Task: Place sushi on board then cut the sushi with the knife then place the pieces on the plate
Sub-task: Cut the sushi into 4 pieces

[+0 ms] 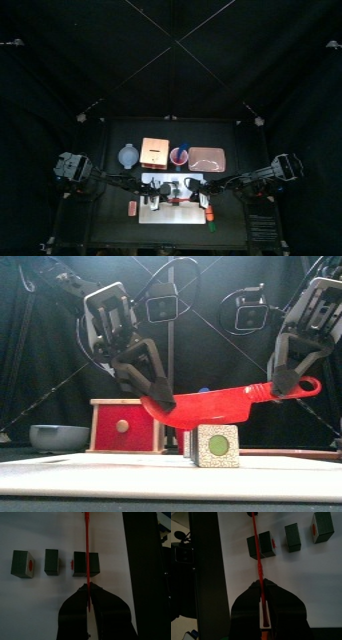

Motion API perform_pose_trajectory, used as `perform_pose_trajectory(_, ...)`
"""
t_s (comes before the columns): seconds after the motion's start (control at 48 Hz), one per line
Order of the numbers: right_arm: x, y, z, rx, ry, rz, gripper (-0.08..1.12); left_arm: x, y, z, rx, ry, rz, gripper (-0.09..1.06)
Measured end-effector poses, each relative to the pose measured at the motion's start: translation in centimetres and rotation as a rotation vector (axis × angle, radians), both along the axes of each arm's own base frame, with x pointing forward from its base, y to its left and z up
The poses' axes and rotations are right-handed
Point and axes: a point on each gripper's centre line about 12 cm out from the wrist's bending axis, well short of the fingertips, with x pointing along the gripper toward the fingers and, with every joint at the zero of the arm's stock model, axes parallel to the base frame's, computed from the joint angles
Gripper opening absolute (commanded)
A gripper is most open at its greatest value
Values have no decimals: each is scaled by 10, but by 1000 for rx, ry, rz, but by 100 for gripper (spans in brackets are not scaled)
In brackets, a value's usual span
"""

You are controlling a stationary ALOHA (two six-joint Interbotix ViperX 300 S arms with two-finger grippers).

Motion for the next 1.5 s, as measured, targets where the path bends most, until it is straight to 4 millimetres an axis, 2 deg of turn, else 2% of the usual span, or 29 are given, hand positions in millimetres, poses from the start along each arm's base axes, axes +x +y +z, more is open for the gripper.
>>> perform_pose_trajectory(0.25, 1, 1, -7, 1, 24, -4, 36, 1, 0, -6, 3, 14, 0, 40)
perform_pose_trajectory(0.396, 3, 2, -18, -4, 45, -14, 36, 1, -1, -18, 1, 38, 7, 40)
perform_pose_trajectory(0.646, 9, 11, -36, -12, 85, -8, 36, 2, -4, -29, -4, 62, 11, 40)
perform_pose_trajectory(0.854, 12, 21, -39, 7, 99, -3, 36, 0, -9, -29, -13, 66, 8, 40)
perform_pose_trajectory(1.021, 14, 30, -37, 25, 93, 4, 36, -1, -17, -29, -27, 66, 2, 40)
perform_pose_trajectory(1.25, 14, 31, -31, 10, 72, 27, 36, -1, -16, -26, -30, 61, 6, 40)
perform_pose_trajectory(1.5, 13, 16, 1, 4, -24, 21, 36, 0, -8, -3, 0, 3, -18, 40)
